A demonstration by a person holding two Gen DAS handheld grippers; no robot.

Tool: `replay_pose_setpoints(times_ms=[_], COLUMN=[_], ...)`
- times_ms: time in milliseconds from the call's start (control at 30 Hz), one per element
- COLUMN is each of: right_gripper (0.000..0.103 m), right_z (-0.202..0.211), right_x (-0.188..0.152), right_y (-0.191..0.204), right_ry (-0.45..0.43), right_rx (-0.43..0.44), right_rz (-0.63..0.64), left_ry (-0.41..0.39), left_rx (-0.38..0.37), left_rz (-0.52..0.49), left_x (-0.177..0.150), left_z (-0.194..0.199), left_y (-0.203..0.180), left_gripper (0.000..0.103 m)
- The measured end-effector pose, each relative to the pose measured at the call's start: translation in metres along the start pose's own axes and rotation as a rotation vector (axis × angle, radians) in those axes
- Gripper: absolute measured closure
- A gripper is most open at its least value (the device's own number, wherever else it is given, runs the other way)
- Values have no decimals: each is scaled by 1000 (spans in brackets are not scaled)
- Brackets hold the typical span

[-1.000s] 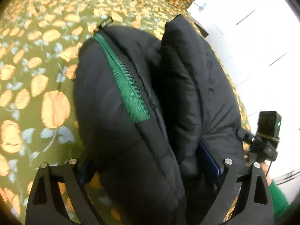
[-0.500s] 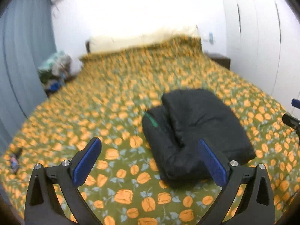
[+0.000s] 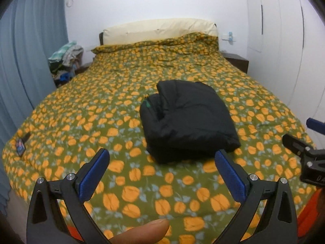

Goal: Fold large clothes

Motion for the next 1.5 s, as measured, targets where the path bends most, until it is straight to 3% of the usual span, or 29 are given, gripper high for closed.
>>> replay_pose_setpoints(times_ms=[133, 333, 533, 800, 933, 1500], right_gripper=[5, 5, 5, 5, 5, 5], right_z=[11, 20, 25, 30, 34, 44], right_x=[-9, -17, -20, -22, -22, -18], right_y=[-3, -5, -2, 3, 4, 6], right_ry=[29, 49, 69, 73, 72, 77], right_rx=[-24, -30, -21, -16, -25, 2], right_rz=[4, -14, -14, -7, -6, -15], left_ry=[22, 60, 109, 81, 63, 75], left_rx=[-27, 34, -12, -26, 16, 37], left_rz=[29, -34, -56, -38, -41, -10], left_x=[0, -2, -8, -4, -1, -1], left_z=[6, 6, 5, 17, 21, 23], left_y=[-6, -26, -35, -31, -27, -19], left_gripper=[0, 0, 0, 0, 0, 0])
Point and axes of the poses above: each gripper's, at about its wrist camera, not at the fingertips, and z roughly against the way its jaws point, y to its left, x to its top, the point moved 1 cm from there along -z, roughly the way its jaws point, and after that the axes turned 1 degree about -y, right-handed, at the moved point
